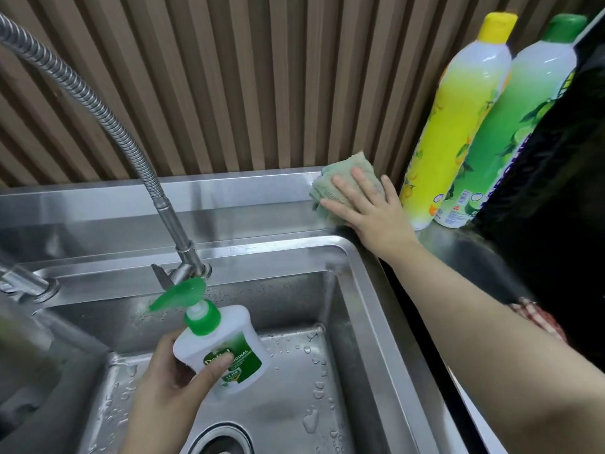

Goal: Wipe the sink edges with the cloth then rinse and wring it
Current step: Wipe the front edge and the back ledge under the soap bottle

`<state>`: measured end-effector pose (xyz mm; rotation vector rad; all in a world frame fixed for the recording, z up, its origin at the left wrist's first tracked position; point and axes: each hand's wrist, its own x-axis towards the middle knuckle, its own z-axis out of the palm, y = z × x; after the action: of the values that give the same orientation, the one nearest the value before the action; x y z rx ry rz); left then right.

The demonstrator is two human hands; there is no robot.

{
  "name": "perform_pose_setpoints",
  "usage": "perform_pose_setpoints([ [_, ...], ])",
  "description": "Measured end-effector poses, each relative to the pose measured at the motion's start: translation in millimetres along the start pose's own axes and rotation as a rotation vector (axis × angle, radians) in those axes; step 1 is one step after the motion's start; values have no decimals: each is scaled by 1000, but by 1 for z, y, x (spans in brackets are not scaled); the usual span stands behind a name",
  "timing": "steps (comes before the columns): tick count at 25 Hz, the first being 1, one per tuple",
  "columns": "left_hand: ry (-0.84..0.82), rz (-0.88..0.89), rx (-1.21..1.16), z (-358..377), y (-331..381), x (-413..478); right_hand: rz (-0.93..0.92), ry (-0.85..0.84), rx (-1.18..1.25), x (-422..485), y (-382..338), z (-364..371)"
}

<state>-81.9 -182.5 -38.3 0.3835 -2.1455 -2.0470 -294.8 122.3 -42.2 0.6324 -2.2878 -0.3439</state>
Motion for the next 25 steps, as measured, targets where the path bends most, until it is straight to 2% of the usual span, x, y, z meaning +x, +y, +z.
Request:
perform_pose_setpoints([
  [3,-21,-5,-15,-2,-2,-1,249,2,179,0,-6,-9],
  [5,-8,9,-23,-8,0,-2,482,44,351,12,-23,-24],
  [6,5,16,-27,-11,1,-3,539,83,415,22,-37,-31],
  [7,18,20,-32,-15,2,-4,513,107,485,35,-55,-36],
  [8,27,23,-36,-18,4,-4,411,101,579,47,-77,-42],
  [11,46,37,-31,-27,7,-7,39,-125,851,81,-150,-53],
  [12,54,32,-31,-30,8,-8,14,-237,906,87,-174,-51],
  [15,82,22,-6,-36,7,-9,176,-489,1130,97,-206,-46],
  [16,76,28,4,-36,6,-9,197,-559,1136,99,-205,-45],
  [18,69,33,4,-35,4,-10,133,-623,1000,98,-196,-47],
  [22,66,42,12,-31,3,-6,-36,-586,669,58,-170,-56],
  [25,40,43,51,-27,5,-3,119,-708,566,19,-121,-52],
])
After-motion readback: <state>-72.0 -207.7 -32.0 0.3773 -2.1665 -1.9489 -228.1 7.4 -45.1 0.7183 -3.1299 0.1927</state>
